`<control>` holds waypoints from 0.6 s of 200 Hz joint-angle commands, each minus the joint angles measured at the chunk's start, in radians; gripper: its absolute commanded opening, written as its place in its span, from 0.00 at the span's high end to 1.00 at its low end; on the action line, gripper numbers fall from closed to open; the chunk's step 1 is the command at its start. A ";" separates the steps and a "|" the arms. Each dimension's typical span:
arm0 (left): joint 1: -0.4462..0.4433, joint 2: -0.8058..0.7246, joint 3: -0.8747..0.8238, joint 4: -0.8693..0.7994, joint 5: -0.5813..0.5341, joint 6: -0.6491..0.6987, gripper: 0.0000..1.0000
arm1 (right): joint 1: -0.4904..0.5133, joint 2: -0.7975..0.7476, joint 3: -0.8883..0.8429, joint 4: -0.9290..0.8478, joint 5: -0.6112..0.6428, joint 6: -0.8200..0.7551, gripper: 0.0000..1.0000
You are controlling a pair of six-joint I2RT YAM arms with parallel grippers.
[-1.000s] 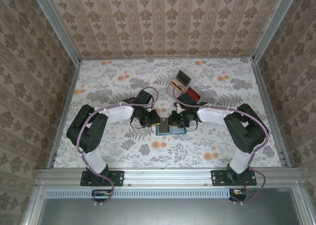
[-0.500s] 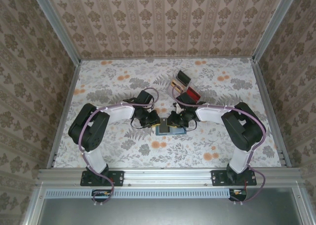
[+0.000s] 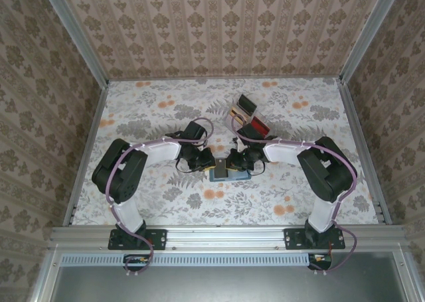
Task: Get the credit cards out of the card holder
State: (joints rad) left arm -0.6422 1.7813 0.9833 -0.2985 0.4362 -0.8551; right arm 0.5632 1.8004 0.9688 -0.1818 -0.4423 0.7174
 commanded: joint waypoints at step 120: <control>-0.039 0.040 0.007 -0.049 -0.032 0.025 0.83 | -0.003 -0.007 -0.017 0.108 -0.062 -0.015 0.97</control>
State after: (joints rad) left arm -0.6495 1.7851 0.9848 -0.2989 0.4255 -0.8524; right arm 0.5476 1.8114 0.9668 -0.1574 -0.4778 0.7120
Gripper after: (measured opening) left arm 0.156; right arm 0.062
